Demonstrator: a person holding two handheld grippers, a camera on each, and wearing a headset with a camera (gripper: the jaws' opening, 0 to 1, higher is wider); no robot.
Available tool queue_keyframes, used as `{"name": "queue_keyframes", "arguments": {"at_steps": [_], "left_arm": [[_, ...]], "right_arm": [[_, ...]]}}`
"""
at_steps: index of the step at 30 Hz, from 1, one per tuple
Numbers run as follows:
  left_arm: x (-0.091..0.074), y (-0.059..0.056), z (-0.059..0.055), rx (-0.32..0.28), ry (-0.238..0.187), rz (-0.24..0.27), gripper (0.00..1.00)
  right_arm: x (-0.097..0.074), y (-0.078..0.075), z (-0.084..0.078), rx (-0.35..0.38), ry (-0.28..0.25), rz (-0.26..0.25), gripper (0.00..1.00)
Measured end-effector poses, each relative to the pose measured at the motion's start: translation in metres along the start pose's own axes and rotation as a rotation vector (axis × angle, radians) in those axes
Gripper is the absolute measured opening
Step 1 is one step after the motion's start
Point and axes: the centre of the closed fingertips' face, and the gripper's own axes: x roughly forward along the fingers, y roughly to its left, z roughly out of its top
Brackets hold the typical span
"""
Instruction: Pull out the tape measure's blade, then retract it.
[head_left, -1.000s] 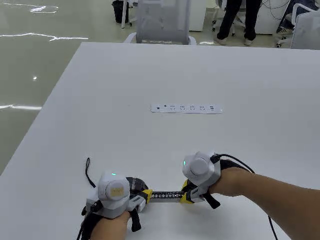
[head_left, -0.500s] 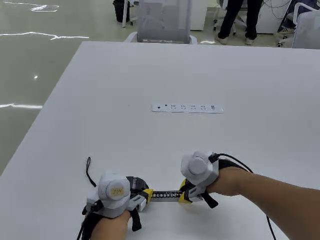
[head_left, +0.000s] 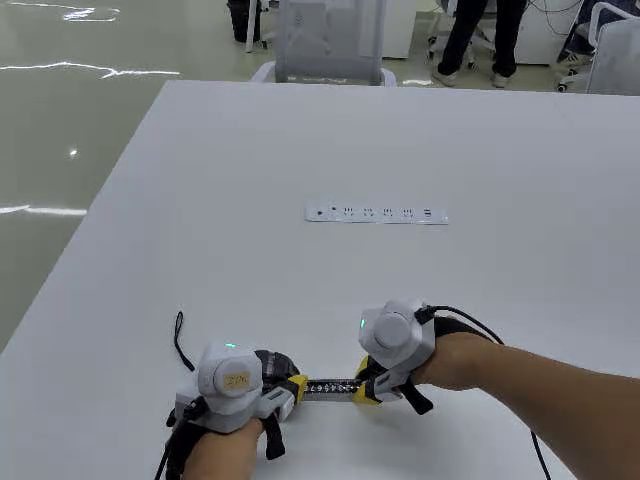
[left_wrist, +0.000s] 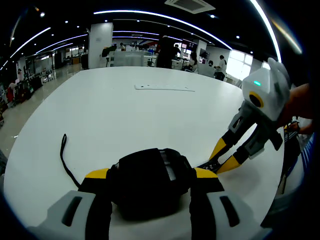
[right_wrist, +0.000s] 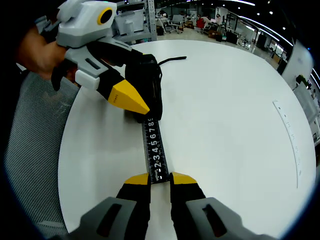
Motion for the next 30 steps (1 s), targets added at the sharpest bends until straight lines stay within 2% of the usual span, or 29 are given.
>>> {"name": "queue_keyframes", "arguments": {"at_steps": [30], "left_arm": [[0.001,0.001,0.000,-0.008,0.002,-0.003,0.59]], "right_arm": [[0.008,0.002,0.012,-0.005,-0.007,0.007,0.14]]}}
